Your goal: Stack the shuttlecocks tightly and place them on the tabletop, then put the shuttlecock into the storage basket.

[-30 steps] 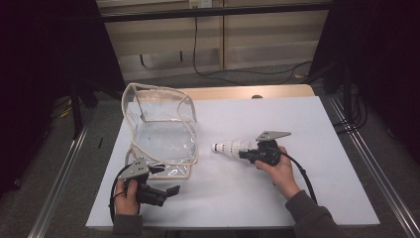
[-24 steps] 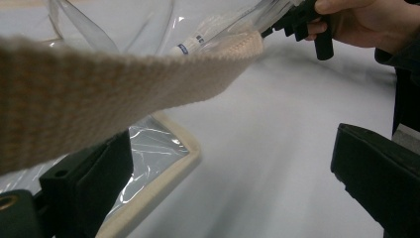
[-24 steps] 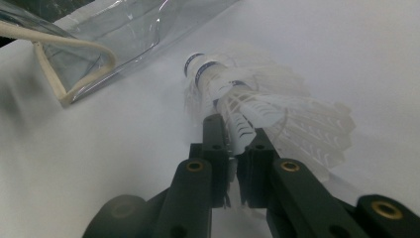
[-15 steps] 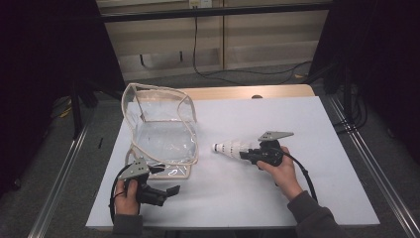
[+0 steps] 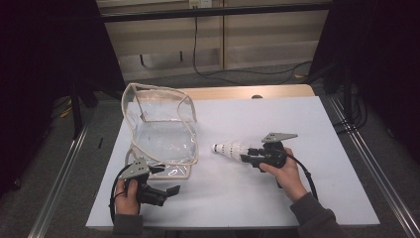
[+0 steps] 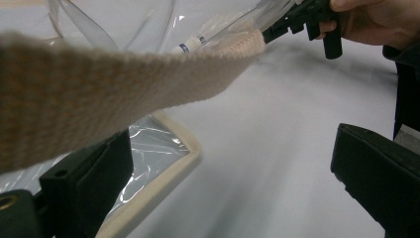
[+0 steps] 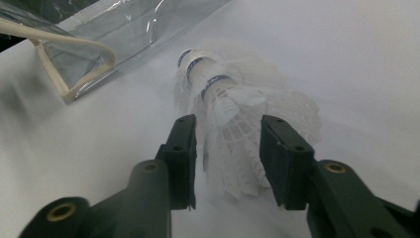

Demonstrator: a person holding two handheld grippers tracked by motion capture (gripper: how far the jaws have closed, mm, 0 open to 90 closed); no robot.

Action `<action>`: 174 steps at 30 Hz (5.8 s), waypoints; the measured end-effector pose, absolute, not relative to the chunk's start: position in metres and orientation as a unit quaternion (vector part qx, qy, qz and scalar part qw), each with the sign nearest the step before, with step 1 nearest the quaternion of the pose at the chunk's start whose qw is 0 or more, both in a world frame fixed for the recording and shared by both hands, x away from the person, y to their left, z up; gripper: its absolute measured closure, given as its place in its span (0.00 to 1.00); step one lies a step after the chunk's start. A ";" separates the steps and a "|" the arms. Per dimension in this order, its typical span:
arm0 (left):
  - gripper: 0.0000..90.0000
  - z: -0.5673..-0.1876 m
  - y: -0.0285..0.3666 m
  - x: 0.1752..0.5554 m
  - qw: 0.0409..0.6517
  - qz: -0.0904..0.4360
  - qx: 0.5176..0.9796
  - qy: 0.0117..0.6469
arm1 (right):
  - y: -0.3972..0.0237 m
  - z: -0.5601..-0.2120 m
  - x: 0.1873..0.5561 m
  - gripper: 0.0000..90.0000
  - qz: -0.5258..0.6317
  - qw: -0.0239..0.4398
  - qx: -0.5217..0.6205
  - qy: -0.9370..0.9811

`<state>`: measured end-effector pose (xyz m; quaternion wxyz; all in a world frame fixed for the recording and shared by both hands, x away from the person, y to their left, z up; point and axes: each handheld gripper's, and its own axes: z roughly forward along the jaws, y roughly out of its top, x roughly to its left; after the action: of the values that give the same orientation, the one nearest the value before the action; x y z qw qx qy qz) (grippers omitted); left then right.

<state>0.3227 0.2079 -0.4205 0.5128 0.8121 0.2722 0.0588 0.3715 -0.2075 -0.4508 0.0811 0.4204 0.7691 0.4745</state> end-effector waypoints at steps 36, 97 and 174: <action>0.03 -0.422 0.207 0.322 0.517 0.056 0.808 0.276 | -0.189 -0.450 0.371 0.13 0.484 0.081 0.448 0.747; 0.03 -0.424 0.209 0.325 0.515 0.054 0.809 0.278 | -0.158 -0.454 0.385 0.90 0.444 0.122 0.443 0.769; 0.03 -0.421 0.215 0.323 0.529 0.059 0.798 0.282 | -0.181 -0.371 0.387 0.97 0.487 0.032 0.399 0.776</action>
<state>0.3227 0.2145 -0.4212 0.5295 0.7980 0.2816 0.0594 0.3874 -0.1814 -0.3711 0.0318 0.3993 0.7764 0.4865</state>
